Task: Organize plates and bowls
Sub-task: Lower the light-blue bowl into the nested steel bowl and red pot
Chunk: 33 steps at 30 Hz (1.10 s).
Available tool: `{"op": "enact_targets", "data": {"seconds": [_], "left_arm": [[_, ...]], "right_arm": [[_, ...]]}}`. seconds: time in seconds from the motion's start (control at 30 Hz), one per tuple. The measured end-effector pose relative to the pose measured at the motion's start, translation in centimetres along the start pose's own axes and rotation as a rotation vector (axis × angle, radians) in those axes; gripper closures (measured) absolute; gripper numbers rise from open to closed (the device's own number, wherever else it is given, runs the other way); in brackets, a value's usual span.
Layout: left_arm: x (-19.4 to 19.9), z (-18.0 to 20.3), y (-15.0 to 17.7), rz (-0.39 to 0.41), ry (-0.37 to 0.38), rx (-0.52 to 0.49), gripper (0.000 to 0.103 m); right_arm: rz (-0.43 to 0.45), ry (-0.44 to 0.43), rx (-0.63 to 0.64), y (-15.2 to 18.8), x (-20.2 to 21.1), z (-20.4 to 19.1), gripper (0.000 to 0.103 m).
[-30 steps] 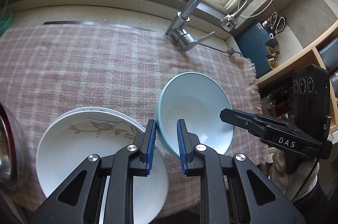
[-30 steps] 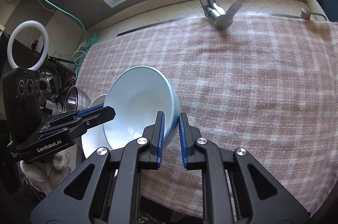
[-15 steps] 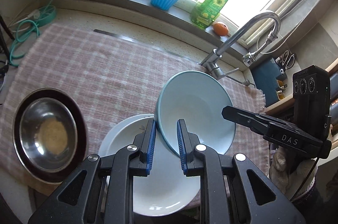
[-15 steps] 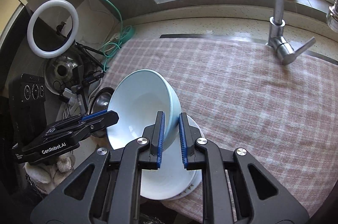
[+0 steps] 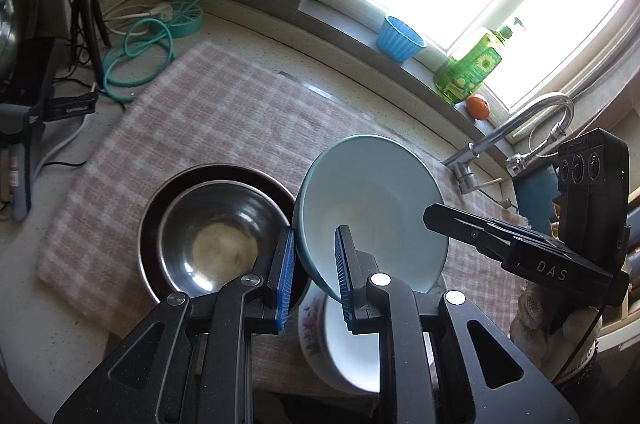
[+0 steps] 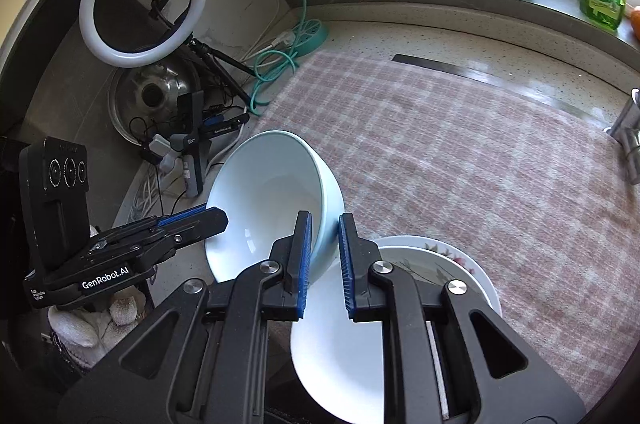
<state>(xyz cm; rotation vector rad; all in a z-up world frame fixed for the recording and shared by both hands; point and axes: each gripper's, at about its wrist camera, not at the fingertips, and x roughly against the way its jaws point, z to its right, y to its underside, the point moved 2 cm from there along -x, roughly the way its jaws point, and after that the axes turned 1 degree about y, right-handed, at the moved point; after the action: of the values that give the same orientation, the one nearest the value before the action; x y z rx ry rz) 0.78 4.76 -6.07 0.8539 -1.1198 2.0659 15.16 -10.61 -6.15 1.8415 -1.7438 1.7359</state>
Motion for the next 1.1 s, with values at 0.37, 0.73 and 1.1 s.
{"op": "enact_targets", "data": {"seconds": [0.37, 0.73, 1.1], "left_arm": [[0.6, -5.6, 0.3, 0.004, -0.055, 0.107, 0.085], [-0.3, -7.9, 1.1, -0.032, -0.068, 0.148, 0.085], [-1.1, -8.3, 1.3, -0.056, -0.068, 0.145, 0.085]], "right_arm": [[-0.097, -0.027, 0.047, -0.5, -6.1, -3.4, 0.089], [-0.166, -0.013, 0.057, 0.4, -9.4, -3.9, 0.089], [-0.188, 0.011, 0.058, 0.7, -10.6, -3.6, 0.088]]}}
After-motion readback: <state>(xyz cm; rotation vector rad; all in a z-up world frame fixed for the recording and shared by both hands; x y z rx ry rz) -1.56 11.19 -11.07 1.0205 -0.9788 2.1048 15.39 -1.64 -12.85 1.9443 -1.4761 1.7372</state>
